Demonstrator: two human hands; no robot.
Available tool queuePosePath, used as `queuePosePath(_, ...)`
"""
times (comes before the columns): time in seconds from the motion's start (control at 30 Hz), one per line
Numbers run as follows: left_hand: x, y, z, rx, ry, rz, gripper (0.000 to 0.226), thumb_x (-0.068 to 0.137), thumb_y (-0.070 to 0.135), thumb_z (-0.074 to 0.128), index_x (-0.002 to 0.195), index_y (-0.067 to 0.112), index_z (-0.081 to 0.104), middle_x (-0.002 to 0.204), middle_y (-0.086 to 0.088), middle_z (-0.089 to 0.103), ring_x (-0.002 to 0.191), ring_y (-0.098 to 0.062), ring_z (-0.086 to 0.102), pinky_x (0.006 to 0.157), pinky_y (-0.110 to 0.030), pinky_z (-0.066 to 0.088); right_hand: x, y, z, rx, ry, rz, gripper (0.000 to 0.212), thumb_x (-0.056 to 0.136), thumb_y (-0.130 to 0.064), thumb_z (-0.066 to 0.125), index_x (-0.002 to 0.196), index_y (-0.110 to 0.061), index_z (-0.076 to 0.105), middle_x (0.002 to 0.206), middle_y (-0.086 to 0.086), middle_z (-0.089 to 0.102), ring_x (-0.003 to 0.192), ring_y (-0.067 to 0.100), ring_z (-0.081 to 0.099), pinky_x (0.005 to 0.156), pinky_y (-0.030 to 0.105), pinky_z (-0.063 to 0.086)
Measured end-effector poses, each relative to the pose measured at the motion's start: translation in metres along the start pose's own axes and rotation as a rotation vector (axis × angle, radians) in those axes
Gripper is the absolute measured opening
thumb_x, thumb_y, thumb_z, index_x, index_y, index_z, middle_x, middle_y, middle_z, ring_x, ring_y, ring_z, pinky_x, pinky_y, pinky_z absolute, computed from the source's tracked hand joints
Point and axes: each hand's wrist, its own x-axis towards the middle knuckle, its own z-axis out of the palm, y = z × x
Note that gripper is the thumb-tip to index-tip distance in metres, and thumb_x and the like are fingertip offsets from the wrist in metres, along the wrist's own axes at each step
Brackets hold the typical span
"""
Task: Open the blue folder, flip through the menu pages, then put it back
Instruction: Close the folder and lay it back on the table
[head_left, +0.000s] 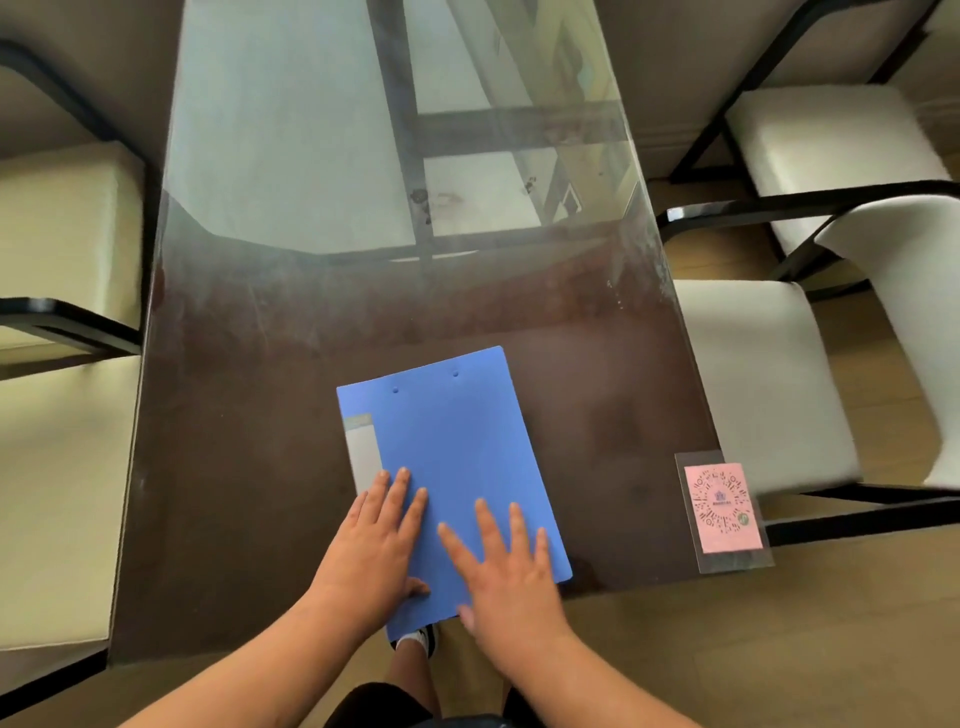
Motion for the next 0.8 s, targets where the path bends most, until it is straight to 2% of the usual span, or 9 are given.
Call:
queuePosePath(0.07, 0.002, 0.003, -0.001, 0.007, 0.004, 0.004, 0.12, 0.088, 0.075, 0.059, 0.167, 0.016, -0.011, 0.177, -0.016, -0.018, 0.162, -0.039, -0.017, 0.124, -0.047, -0.013, 0.003, -0.008, 0.016, -0.019, -0.135, -0.006, 0.088, 0.102, -0.044, 0.062, 0.165, -0.044, 0.001, 0.178, 0.017, -0.017, 0.156, 0.061, -0.013, 0.115, 0.084, 0.003)
queuePosePath(0.13, 0.004, 0.005, -0.001, 0.005, -0.003, 0.012, 0.12, 0.089, 0.075, 0.059, 0.166, 0.017, -0.013, 0.176, -0.016, -0.02, 0.162, -0.039, -0.018, 0.125, -0.048, -0.012, 0.004, -0.006, 0.023, -0.043, -0.159, -0.008, 0.084, 0.106, -0.04, 0.056, 0.163, -0.045, -0.005, 0.174, 0.016, -0.03, 0.153, 0.061, -0.024, 0.113, 0.086, -0.005)
queuePosePath(0.23, 0.011, 0.013, -0.003, -0.003, -0.007, 0.037, 0.12, 0.089, 0.076, 0.057, 0.166, 0.017, -0.013, 0.176, -0.016, -0.02, 0.162, -0.039, -0.019, 0.127, -0.049, -0.01, 0.0, 0.008, 0.021, 0.0, -0.156, 0.005, 0.081, 0.106, -0.048, 0.054, 0.163, -0.045, -0.003, 0.175, 0.014, -0.029, 0.154, 0.059, -0.025, 0.113, 0.086, -0.005)
queuePosePath(0.33, 0.021, 0.028, -0.008, 0.003, 0.013, 0.073, 0.119, 0.088, 0.077, 0.057, 0.166, 0.017, -0.01, 0.177, -0.017, -0.017, 0.162, -0.041, -0.016, 0.13, -0.05, -0.006, -0.006, 0.025, 0.02, 0.042, -0.11, 0.051, 0.07, 0.106, -0.061, 0.043, 0.164, -0.046, 0.005, 0.177, 0.011, -0.023, 0.156, 0.056, -0.022, 0.112, 0.087, -0.005)
queuePosePath(0.5, 0.042, 0.058, -0.019, 0.02, 0.034, 0.134, 0.119, 0.088, 0.078, 0.057, 0.167, 0.016, -0.007, 0.177, -0.017, -0.016, 0.162, -0.041, -0.015, 0.13, -0.05, -0.005, -0.018, 0.053, 0.016, 0.094, -0.066, 0.148, 0.065, 0.109, -0.052, 0.044, 0.164, -0.048, 0.01, 0.179, 0.006, -0.018, 0.157, 0.055, -0.019, 0.115, 0.086, -0.003)
queuePosePath(0.8, 0.068, 0.102, -0.034, 0.073, 0.051, 0.201, 0.121, 0.088, 0.077, 0.058, 0.167, 0.014, -0.009, 0.176, -0.02, -0.017, 0.162, -0.042, -0.014, 0.131, -0.052, -0.002, -0.03, 0.099, 0.014, 0.118, -0.033, 0.238, 0.066, 0.107, -0.055, 0.045, 0.164, -0.048, 0.012, 0.18, 0.005, -0.013, 0.158, 0.054, -0.016, 0.117, 0.085, 0.001)
